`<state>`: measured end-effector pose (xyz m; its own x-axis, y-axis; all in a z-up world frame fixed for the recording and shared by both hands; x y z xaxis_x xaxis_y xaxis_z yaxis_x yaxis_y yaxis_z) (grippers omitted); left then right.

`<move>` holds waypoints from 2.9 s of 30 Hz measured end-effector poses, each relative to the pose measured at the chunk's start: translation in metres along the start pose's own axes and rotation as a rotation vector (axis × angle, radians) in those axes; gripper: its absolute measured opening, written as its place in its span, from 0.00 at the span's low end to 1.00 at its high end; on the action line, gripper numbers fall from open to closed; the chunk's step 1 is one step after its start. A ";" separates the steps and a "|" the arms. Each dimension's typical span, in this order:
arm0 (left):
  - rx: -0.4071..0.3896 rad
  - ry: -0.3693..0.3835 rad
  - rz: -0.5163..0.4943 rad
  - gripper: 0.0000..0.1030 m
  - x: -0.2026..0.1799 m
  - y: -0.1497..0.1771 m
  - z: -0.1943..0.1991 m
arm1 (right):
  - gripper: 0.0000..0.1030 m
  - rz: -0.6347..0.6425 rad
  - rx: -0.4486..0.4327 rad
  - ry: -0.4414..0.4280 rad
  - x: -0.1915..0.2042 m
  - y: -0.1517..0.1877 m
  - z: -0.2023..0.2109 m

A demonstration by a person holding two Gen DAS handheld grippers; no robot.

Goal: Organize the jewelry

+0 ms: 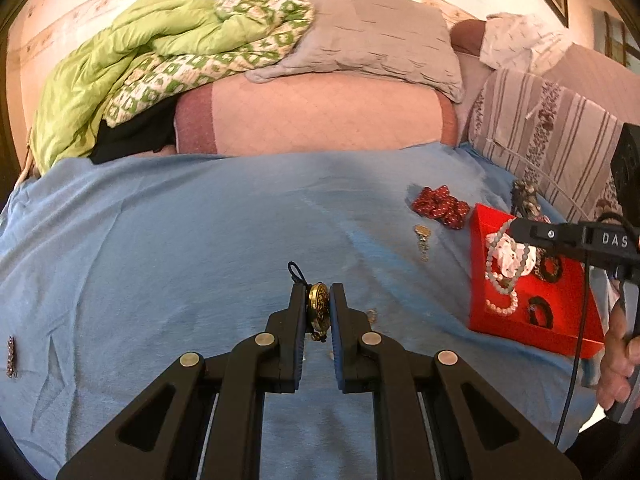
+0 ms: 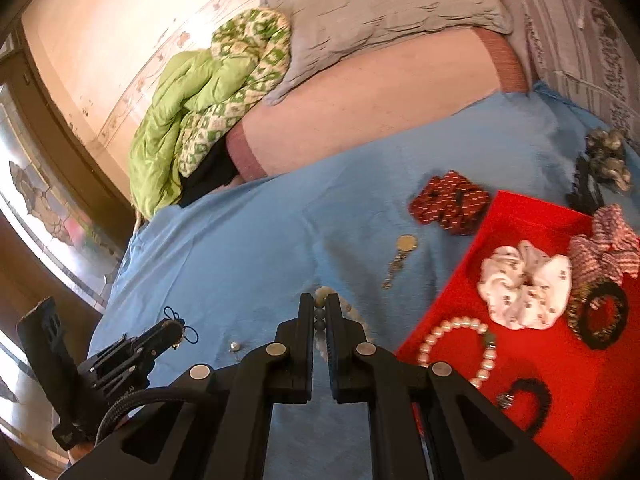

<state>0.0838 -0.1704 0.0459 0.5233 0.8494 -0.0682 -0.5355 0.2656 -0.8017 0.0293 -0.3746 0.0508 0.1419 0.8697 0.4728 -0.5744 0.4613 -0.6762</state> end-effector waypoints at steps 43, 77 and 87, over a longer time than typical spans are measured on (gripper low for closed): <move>0.226 0.439 -0.218 0.11 -0.330 0.059 -0.051 | 0.07 -0.381 -0.042 0.325 -0.216 0.019 0.113; 0.101 0.117 -0.013 0.35 -0.073 0.015 0.001 | 0.12 -0.036 -0.060 0.156 -0.063 0.005 0.058; 0.231 0.011 0.106 0.35 0.038 0.053 -0.055 | 0.13 0.066 0.040 0.092 -0.010 0.034 0.017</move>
<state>0.1118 -0.1495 -0.0320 0.4624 0.8735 -0.1520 -0.7247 0.2736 -0.6325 -0.0048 -0.3705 0.0326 0.1750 0.9110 0.3734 -0.6166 0.3971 -0.6798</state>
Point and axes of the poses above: each gripper's, at about its wrist camera, not at the fingertips, and z roughly against the way its jaws point, x to its left, y to its underside, the point moved 8 cm from there along -z, roughly the way its jaws point, and after that the axes turned 4 degrees about -x, right-handed, at the moved point
